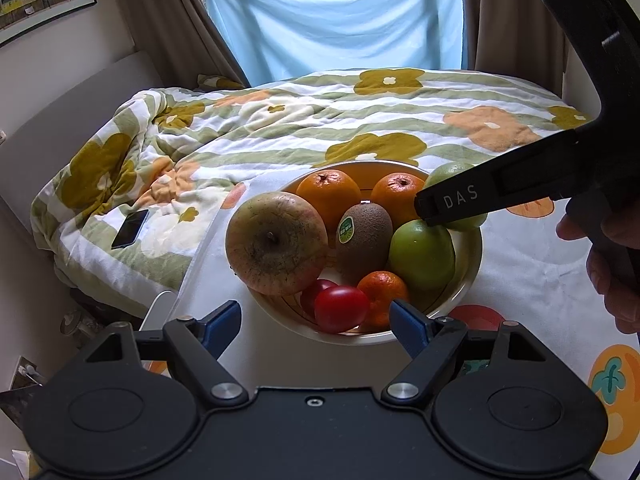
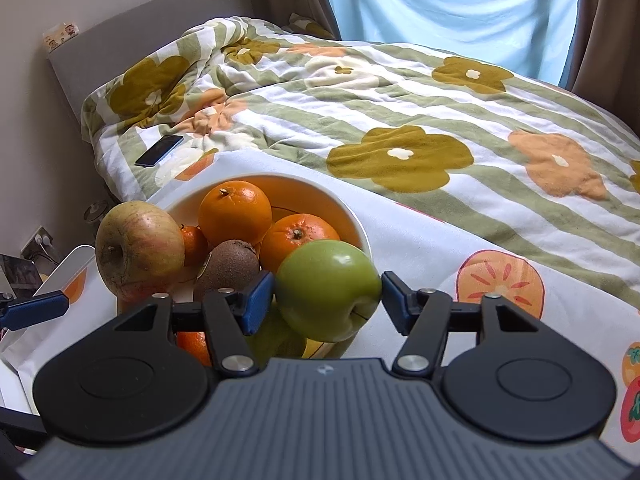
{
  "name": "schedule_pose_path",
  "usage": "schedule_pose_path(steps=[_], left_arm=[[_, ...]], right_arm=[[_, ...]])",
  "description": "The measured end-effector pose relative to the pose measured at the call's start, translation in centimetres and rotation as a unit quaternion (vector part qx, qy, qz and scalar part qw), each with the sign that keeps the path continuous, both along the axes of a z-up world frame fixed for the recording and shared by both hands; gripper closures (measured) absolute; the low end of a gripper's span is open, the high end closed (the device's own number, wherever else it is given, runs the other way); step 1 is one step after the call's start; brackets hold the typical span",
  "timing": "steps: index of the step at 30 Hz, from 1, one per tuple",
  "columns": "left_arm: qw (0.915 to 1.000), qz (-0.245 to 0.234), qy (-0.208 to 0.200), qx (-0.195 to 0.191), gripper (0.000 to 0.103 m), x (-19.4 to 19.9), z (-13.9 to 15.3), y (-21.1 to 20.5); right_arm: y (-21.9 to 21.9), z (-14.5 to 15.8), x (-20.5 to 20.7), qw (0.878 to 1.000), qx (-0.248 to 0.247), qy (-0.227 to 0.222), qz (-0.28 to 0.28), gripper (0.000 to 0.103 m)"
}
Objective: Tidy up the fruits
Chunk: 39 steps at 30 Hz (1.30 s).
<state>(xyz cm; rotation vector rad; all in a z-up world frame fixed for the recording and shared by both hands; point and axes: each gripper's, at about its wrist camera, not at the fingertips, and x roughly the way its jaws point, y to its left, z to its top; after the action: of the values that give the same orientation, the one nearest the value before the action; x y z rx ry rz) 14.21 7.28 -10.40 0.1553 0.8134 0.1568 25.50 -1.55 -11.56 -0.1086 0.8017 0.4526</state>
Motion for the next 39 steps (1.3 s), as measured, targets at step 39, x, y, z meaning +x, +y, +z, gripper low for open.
schedule_pose_path(steps=[39], left_arm=[[0.9869, -0.106, -0.11, -0.049, 0.0, -12.3, 13.3, -2.0]], right_arm=[[-10.7, 13.7, -25.8, 0.966, -0.047, -0.099, -0.234, 0.0]])
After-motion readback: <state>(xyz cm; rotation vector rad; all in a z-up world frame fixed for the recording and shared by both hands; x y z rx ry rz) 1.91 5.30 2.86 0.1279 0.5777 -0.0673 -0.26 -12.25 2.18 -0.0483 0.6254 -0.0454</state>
